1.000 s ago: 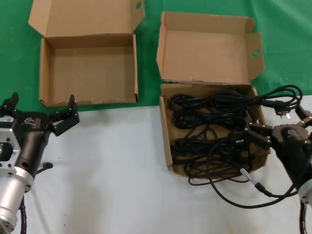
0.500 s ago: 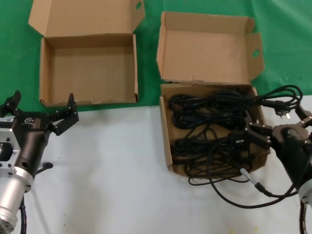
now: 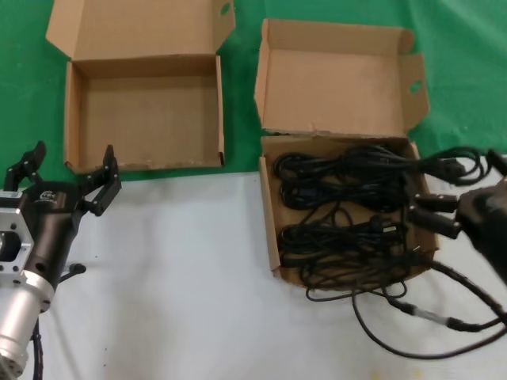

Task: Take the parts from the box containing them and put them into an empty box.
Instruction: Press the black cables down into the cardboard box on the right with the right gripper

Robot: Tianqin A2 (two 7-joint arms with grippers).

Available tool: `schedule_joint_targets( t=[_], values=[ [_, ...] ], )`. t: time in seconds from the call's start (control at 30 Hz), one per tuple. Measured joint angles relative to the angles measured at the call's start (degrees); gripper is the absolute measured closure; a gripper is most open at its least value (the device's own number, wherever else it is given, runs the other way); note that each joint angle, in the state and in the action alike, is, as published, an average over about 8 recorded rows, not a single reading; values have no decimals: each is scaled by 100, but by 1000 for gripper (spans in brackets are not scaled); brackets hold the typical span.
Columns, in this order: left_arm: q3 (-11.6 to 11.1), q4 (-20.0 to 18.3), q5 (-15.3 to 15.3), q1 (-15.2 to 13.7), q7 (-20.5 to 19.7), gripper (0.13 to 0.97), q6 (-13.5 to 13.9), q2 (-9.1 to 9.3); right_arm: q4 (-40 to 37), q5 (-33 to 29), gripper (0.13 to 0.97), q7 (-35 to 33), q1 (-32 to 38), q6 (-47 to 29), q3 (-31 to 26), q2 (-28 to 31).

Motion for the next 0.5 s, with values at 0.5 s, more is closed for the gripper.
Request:
schedule_joint_targets(
  t=[0.5],
  values=[
    [0, 0, 0, 0, -1, 644, 0, 0, 536, -730, 129, -465, 489, -1370, -283, 2205]
  ],
)
